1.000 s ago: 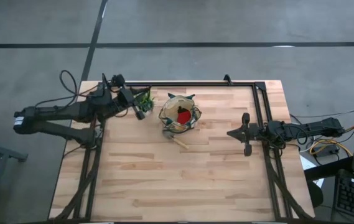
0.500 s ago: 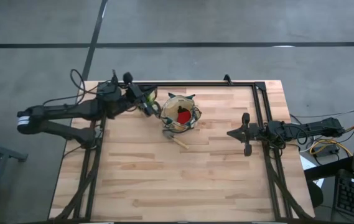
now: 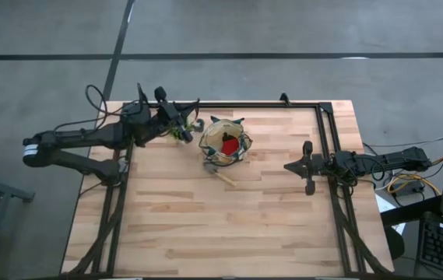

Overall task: Pick & Place Garden tools in Gardening bag
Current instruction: Put the green shear scissors into the white gardening bag

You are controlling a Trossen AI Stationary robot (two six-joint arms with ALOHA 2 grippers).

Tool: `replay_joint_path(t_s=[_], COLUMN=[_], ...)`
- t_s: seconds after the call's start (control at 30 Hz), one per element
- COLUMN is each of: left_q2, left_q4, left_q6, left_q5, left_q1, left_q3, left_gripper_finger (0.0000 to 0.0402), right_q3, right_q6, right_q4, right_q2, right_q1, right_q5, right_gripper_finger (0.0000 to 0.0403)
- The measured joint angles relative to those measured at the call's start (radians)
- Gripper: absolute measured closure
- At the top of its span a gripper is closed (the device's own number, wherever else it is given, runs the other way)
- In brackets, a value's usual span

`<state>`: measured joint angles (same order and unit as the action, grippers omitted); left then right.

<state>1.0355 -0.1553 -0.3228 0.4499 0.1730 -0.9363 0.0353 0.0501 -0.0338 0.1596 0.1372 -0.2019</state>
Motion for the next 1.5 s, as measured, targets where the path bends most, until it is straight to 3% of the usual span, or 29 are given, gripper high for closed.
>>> replay_joint_path(t_s=[0.7, 0.97, 1.33, 1.5], left_q2=[0.0, 0.001, 0.046, 0.096], left_q4=[0.085, 0.094, 0.133, 0.131], left_q6=[0.251, 0.355, 0.29, 0.291], left_q5=[-0.053, -0.17, -0.055, -0.054], left_q1=[0.0, -0.002, 0.002, 0.002], left_q3=[0.002, 0.002, 0.01, 0.014], left_gripper_finger=[0.0401, 0.0401, 0.0401, 0.0401], right_q3=[0.0, 0.0, 0.0, 0.0], right_q6=[-0.001, -0.001, 0.0, 0.001], right_q4=[0.0, 0.0, 0.0, 0.0], right_q2=[0.0, 0.0, 0.0, 0.0], right_q1=[0.0, 0.0, 0.0, 0.0], right_q5=[0.0, 0.0, 0.0, 0.0], right_gripper_finger=[0.039, 0.039, 0.039, 0.039])
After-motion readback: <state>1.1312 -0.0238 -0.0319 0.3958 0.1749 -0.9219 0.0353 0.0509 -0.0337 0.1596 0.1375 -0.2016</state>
